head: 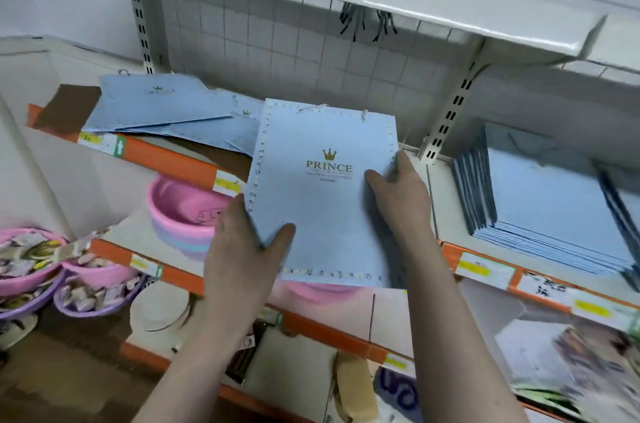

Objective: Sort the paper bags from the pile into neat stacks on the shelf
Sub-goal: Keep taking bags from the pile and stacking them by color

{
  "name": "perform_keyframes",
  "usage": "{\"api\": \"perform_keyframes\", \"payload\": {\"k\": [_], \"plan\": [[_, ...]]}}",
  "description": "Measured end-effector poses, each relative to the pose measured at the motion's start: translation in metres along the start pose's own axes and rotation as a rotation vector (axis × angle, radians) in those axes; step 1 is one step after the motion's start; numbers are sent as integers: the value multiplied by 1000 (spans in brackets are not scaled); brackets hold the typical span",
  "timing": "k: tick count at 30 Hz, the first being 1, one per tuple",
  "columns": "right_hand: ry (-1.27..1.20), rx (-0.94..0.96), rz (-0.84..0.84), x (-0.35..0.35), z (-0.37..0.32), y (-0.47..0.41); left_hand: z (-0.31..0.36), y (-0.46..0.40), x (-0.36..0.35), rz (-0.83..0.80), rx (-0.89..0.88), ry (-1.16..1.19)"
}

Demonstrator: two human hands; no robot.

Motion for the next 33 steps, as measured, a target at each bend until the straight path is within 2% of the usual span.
{"api": "perform_keyframes", "payload": {"k": [6,11,17,25,33], "plan": [[22,-28,70,30,27,34,24,39,-1,41,-110,-85],[16,-30,133,79,52,43,61,63,-24,14,-117,-106],[53,-106,223,185,126,57,141,124,-92,-33,-181,-90],[112,-244,371,336,259,93,245,238,-204,-254,-261,-115],[119,-312,449,424,327,98,318,286,-270,-335,-298,-146]]}}
Point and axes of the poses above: each hand's wrist, its own y-axis away from the middle knuckle, its own x-axis out of the back of the hand, z = x × y, the point moved 1 cm from there along -y, towards the middle knuckle, and after that the axes turned 5 degrees about -y, right-handed, at the moved point
